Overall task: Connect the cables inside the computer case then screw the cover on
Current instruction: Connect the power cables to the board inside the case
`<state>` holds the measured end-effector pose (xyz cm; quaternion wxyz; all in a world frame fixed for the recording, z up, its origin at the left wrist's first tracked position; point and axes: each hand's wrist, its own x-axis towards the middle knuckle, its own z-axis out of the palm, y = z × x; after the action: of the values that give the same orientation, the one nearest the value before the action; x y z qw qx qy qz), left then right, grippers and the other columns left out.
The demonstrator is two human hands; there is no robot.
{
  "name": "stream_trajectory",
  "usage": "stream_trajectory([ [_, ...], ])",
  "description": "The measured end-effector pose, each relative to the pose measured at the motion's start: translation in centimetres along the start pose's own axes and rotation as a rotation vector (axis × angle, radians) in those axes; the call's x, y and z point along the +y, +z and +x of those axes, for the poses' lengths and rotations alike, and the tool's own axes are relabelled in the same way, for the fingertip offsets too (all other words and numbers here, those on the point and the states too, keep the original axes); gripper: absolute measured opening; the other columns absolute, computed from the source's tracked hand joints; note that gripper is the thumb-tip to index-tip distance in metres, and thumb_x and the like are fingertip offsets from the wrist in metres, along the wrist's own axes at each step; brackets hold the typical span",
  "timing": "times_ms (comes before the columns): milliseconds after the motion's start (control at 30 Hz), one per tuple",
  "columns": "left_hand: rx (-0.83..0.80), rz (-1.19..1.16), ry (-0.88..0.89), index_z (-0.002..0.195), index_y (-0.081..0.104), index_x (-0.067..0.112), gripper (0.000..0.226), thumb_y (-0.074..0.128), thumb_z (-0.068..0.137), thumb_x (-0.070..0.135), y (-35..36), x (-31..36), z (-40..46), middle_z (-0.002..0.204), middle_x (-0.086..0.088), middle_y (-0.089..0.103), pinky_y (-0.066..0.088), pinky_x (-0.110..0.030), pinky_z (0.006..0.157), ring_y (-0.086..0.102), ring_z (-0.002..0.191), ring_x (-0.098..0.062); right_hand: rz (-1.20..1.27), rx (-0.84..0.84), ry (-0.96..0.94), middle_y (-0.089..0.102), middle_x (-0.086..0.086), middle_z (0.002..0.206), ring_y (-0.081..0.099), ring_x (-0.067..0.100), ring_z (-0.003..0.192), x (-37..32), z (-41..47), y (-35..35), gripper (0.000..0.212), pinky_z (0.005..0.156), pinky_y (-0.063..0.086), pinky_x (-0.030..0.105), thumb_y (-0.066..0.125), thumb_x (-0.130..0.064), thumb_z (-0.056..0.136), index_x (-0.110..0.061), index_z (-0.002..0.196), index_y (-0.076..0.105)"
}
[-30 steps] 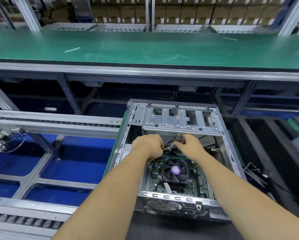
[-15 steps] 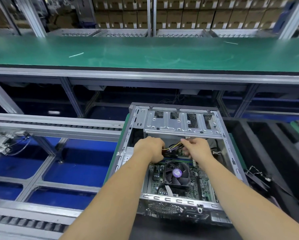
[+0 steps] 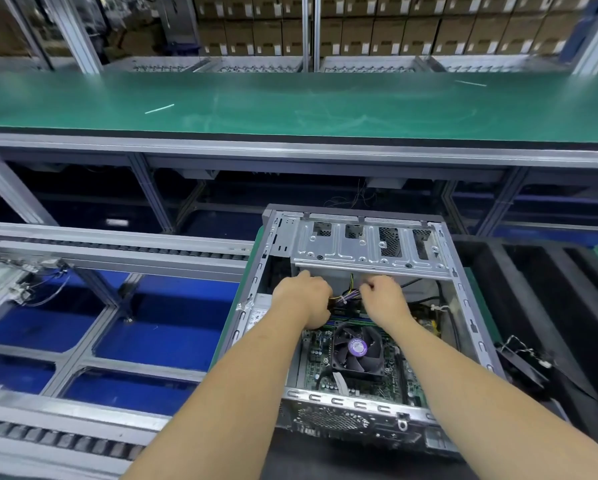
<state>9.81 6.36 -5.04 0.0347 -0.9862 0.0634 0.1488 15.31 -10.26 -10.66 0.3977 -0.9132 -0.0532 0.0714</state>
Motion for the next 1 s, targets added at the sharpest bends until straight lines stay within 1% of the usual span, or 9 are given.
stream_trajectory([
  [100, 0.038, 0.069, 0.058, 0.122, 0.056, 0.024, 0.031, 0.049, 0.093, 0.03, 0.1, 0.0, -0.1, 0.123, 0.001, 0.06, 0.043, -0.042, 0.087, 0.044, 0.116, -0.024, -0.352, -0.207, -0.02, 0.058, 0.009, 0.083, 0.056, 0.031, 0.082, -0.5, 0.3, -0.6, 0.033, 0.074, 0.048, 0.037, 0.037, -0.021, 0.1, -0.017, 0.069, 0.048],
  [200, 0.086, 0.062, 0.128, 0.129, 0.047, 0.026, 0.037, 0.047, 0.093, 0.024, -0.1, 0.0, -0.3, 0.12, 0.001, 0.063, 0.038, -0.041, 0.091, 0.046, 0.117, -0.024, -0.522, -0.366, -0.018, 0.061, 0.013, 0.1, 0.055, 0.03, 0.089, -0.9, 0.5, -1.5, 0.03, 0.079, 0.047, 0.038, 0.035, -0.022, 0.099, -0.018, 0.074, 0.05],
  [267, 0.111, 0.153, 0.21, 0.133, 0.043, 0.027, 0.039, 0.045, 0.095, 0.021, -0.2, 0.4, -0.6, 0.121, 0.001, 0.064, 0.035, -0.04, 0.089, 0.048, 0.116, -0.024, -0.581, -0.45, -0.055, 0.064, 0.012, 0.117, 0.057, 0.03, 0.096, -0.8, 0.6, -1.8, 0.029, 0.084, 0.051, 0.038, 0.035, -0.018, 0.097, -0.015, 0.097, 0.065],
  [367, 0.097, 0.318, 0.298, 0.137, 0.039, 0.024, 0.039, 0.043, 0.098, 0.019, 0.0, 1.1, -0.7, 0.117, -0.001, 0.066, 0.034, -0.038, 0.086, 0.054, 0.109, -0.026, -0.563, -0.46, -0.083, 0.058, 0.002, 0.139, 0.056, 0.028, 0.12, 0.1, 0.0, -2.1, 0.051, 0.094, 0.051, 0.041, 0.042, -0.02, 0.093, -0.032, 0.141, 0.051],
  [533, 0.012, 0.184, 0.195, 0.138, 0.035, 0.022, 0.04, 0.043, 0.101, 0.035, -0.5, 1.2, -0.5, 0.113, -0.011, 0.065, 0.036, -0.04, 0.077, 0.059, 0.103, -0.032, -0.599, -0.249, -0.186, 0.068, 0.006, 0.114, 0.062, 0.031, 0.106, 1.2, -0.3, -1.7, 0.023, 0.079, 0.053, 0.039, 0.051, -0.029, 0.097, -0.028, 0.119, 0.06],
  [700, -0.091, 0.179, 0.082, 0.127, 0.05, 0.021, 0.045, 0.049, 0.098, 0.054, -1.1, 2.2, 0.9, 0.126, -0.006, 0.061, 0.038, -0.044, 0.095, 0.051, 0.121, -0.029, -0.522, -0.249, -0.146, 0.063, 0.004, 0.102, 0.06, 0.032, 0.099, 1.4, -0.4, -1.0, 0.018, 0.071, 0.047, 0.038, 0.041, -0.037, 0.103, -0.027, 0.109, 0.055],
  [767, -0.054, 0.218, 0.054, 0.115, 0.058, 0.018, 0.045, 0.051, 0.095, 0.058, -1.2, 3.1, 1.5, 0.119, -0.005, 0.063, 0.037, -0.041, 0.094, 0.052, 0.117, -0.027, -0.478, -0.231, -0.134, 0.063, 0.004, 0.099, 0.06, 0.031, 0.096, 1.6, -0.3, -0.9, 0.015, 0.073, 0.049, 0.04, 0.043, -0.038, 0.102, -0.027, 0.098, 0.052],
  [867, 0.013, -0.003, -0.021, 0.09, 0.052, 0.016, 0.042, 0.041, 0.101, 0.054, -0.5, 3.6, 2.1, 0.093, -0.006, 0.058, 0.039, -0.036, 0.077, 0.055, 0.088, -0.027, -0.345, -0.157, -0.121, 0.061, 0.001, 0.087, 0.06, 0.029, 0.088, 1.9, -0.2, -0.7, 0.012, 0.073, 0.053, 0.041, 0.053, -0.036, 0.1, -0.027, 0.092, 0.057],
  [1000, 0.121, -0.085, -0.058, 0.102, 0.058, 0.013, 0.015, 0.056, 0.099, 0.028, 0.2, 3.6, 2.0, 0.097, -0.009, 0.063, 0.037, -0.036, 0.07, 0.06, 0.086, -0.031, -0.088, 0.02, -0.032, 0.064, -0.002, 0.077, 0.058, 0.019, 0.073, 1.1, -0.1, -0.3, 0.015, 0.061, 0.043, 0.03, 0.074, -0.033, 0.088, -0.023, 0.097, 0.067],
])
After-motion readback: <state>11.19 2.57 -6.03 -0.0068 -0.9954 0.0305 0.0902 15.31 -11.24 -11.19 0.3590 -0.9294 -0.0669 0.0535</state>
